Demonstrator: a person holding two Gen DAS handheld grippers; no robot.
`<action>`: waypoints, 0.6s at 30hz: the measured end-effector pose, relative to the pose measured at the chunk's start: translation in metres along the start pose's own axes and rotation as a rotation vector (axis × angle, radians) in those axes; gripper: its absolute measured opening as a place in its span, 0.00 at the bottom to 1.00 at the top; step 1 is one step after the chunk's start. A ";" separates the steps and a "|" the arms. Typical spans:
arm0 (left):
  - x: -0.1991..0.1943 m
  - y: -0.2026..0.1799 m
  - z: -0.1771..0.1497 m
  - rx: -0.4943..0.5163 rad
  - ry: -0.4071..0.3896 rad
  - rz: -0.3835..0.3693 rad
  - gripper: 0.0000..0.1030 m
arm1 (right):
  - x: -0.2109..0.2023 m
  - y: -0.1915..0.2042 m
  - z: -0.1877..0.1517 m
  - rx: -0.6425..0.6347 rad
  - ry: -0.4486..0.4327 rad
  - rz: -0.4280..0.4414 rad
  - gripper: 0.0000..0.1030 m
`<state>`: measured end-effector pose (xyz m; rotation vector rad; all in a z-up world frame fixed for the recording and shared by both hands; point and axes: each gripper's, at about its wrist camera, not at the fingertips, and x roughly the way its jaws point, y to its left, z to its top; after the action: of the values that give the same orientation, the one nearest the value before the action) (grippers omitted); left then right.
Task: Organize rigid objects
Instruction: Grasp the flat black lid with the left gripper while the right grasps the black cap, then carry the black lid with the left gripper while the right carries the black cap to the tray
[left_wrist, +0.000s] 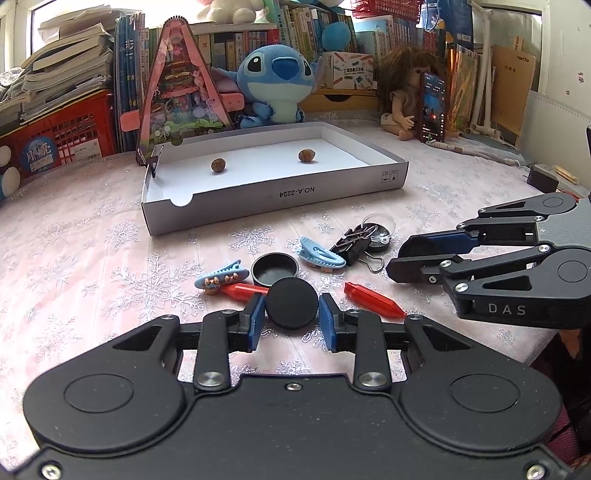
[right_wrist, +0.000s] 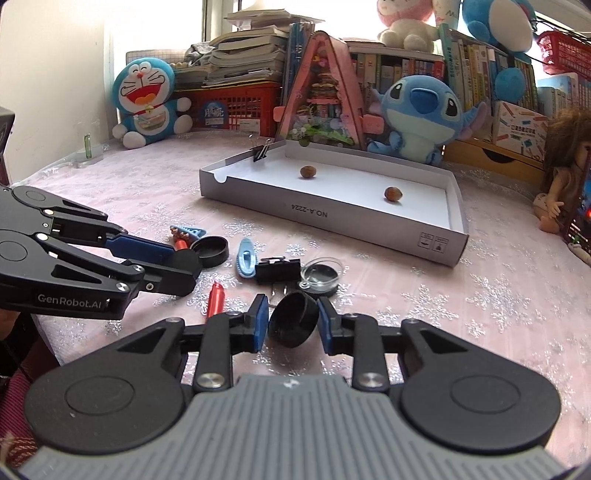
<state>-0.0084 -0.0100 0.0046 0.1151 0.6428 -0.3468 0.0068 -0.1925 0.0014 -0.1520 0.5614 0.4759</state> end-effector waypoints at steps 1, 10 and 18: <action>0.000 0.000 0.000 -0.001 0.000 0.000 0.29 | 0.000 -0.001 0.000 0.004 -0.001 -0.005 0.39; 0.002 -0.001 0.000 -0.003 -0.002 0.008 0.29 | -0.006 -0.005 0.000 0.006 -0.016 -0.028 0.54; 0.004 -0.004 -0.001 0.002 -0.006 0.017 0.29 | -0.011 -0.006 -0.005 0.000 -0.011 0.008 0.58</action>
<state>-0.0074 -0.0142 0.0013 0.1212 0.6352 -0.3313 -0.0004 -0.2035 0.0030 -0.1469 0.5518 0.4846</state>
